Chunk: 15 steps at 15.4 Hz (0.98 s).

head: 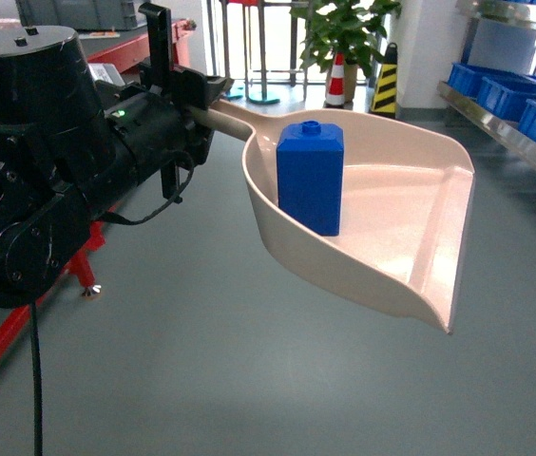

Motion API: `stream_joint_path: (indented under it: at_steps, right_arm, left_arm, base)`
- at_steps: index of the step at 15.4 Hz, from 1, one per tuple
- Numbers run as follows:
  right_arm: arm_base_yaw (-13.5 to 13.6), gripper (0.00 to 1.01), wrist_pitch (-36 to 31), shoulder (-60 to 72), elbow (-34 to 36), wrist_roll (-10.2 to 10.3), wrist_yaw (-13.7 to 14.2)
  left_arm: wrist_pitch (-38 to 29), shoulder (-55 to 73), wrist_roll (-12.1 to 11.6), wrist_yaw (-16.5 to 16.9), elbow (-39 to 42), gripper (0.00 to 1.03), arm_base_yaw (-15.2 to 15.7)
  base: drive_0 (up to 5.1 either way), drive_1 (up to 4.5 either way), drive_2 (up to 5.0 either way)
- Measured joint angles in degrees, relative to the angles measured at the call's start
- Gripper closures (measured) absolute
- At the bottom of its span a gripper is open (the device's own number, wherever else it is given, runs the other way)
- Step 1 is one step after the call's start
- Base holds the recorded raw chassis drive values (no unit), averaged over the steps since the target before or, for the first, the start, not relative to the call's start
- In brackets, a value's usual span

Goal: Place part in tray to right shelf

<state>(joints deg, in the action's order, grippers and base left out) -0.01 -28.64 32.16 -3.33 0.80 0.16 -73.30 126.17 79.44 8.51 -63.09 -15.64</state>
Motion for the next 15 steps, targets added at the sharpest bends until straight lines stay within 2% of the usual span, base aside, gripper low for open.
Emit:
stream_joint_path:
  at_steps: [15]
  right_arm:
    - [0.00,0.03,-0.13,-0.02,0.00,0.00,0.02]
  left_arm:
    - [-0.17,0.00,0.02,-0.09,0.00,0.90,-0.02]
  base:
    - [0.0,4.22,-4.3]
